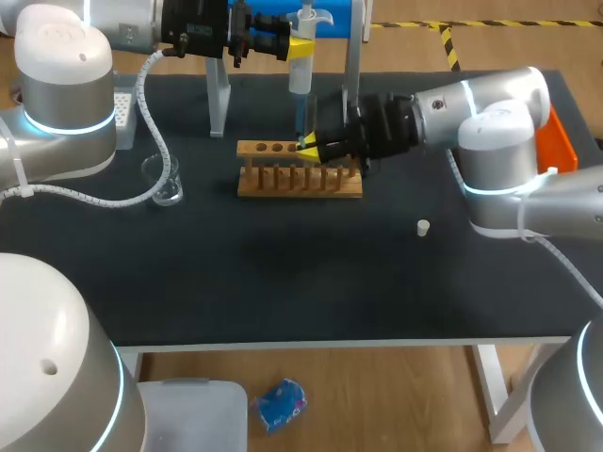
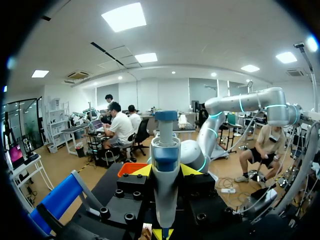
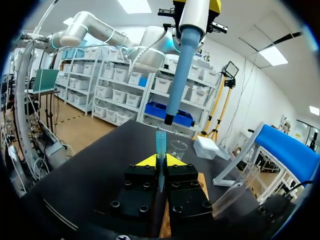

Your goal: Invert the test tube, pick up the pipette, mount the tip to pipette, aspirate from beaker and dispense into the tube, eject the tip, return the pipette, and cap with the stopper.

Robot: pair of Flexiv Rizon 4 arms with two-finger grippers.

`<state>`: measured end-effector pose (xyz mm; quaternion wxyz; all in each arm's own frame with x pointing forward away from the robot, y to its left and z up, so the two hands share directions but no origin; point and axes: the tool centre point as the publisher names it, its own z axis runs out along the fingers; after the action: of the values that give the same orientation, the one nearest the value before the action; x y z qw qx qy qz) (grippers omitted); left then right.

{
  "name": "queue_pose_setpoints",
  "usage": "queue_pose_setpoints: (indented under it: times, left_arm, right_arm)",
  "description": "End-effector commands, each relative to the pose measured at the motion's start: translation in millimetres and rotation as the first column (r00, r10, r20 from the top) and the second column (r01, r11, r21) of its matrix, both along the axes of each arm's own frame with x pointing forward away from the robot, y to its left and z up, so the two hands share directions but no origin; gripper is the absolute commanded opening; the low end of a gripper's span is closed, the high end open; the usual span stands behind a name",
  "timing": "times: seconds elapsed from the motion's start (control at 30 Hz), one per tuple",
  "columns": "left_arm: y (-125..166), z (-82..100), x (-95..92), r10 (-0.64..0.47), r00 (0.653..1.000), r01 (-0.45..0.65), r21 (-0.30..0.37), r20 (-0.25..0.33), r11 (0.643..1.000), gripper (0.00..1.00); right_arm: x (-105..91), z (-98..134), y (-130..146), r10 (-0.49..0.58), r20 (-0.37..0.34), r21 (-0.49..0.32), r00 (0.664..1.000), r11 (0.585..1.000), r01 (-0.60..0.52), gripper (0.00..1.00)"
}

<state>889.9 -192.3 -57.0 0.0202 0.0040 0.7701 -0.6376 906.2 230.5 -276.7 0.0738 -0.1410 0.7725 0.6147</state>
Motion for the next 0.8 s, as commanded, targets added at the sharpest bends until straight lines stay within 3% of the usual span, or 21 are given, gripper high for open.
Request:
queue_pose_setpoints:
  times: [0.03, 0.43, 0.8]
  left_arm:
    - [0, 0.8, 0.7, -0.002, 1.0, 0.002, 0.002, -0.001, 1.0, 0.0]
    - [0, 0.8, 0.7, -0.002, 1.0, 0.002, 0.002, -0.001, 1.0, 0.0]
    - [0, 0.8, 0.7, -0.002, 1.0, 0.002, 0.002, -0.001, 1.0, 0.0]
  right_arm:
    - [4.5, 0, 4, 0.0, 0.0, -0.003, 1.0, 1.0, 0.0, 0.0]
    - [5.3, 11, 1, -0.006, 0.014, 0.033, 1.0, 0.999, 0.006, 0.0]
    - [2.0, 7, -1, -0.002, 0.007, 0.03, 1.0, 1.0, 0.002, 0.0]
